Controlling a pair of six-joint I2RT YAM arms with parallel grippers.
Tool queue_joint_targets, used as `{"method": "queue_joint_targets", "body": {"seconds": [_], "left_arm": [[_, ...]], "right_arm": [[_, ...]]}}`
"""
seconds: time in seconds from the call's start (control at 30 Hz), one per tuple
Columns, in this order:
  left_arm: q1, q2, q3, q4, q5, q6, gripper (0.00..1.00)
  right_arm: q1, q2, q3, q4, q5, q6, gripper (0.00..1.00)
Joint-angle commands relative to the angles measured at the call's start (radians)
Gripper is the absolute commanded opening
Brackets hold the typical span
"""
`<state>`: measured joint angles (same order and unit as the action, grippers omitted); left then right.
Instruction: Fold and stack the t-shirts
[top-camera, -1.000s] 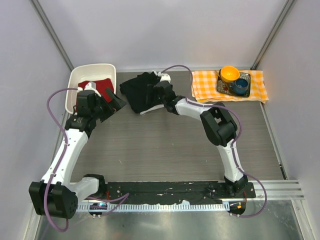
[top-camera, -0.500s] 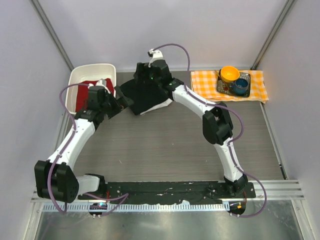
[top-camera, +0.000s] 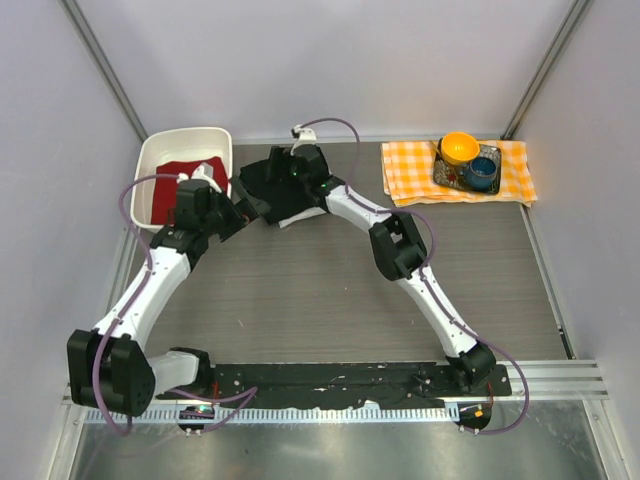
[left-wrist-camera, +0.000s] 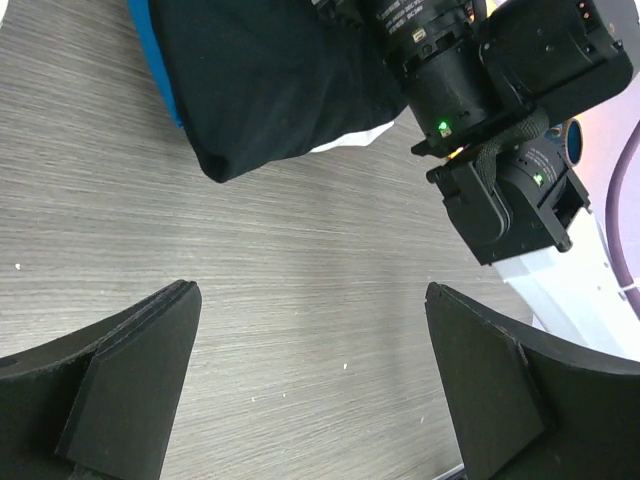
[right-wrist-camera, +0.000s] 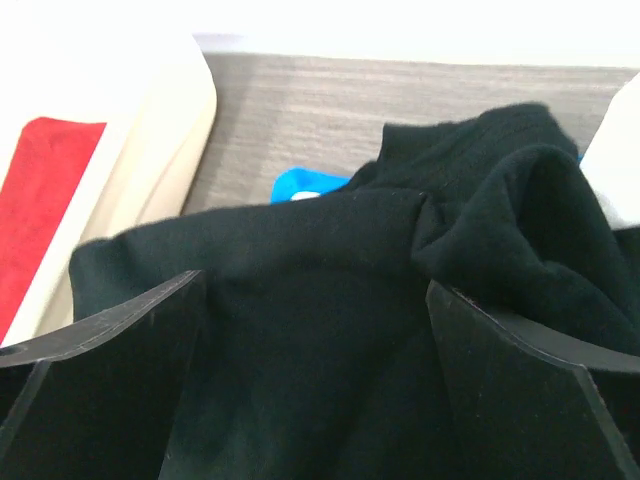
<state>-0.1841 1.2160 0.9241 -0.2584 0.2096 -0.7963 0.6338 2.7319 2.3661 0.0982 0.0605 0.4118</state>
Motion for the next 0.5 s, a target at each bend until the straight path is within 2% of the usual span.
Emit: {"method": "queue_joint_targets", "body": {"seconds": [0.0,0.2,0.37,0.47], "left_arm": [[-0.005,-0.067,-0.007,0.042,0.005,0.014,1.00],[-0.006,-0.085,-0.014,0.024,-0.001,0.035,1.00],[-0.006,-0.107,0.004,0.004,-0.038,0.049,1.00],[-0.006,-0.130,0.019,-0.021,-0.091,0.071,1.00]], "right_arm": [[-0.036,0.000,0.035,0.083,0.073,0.058,1.00],[-0.052,0.035,0.015,0.162,0.058,0.013,1.00],[-0.052,-0.211,-0.247,0.348,0.133,-0.071,1.00],[-0.052,-0.386,-0.347,0.283,0.289,-0.163,1.00]]}}
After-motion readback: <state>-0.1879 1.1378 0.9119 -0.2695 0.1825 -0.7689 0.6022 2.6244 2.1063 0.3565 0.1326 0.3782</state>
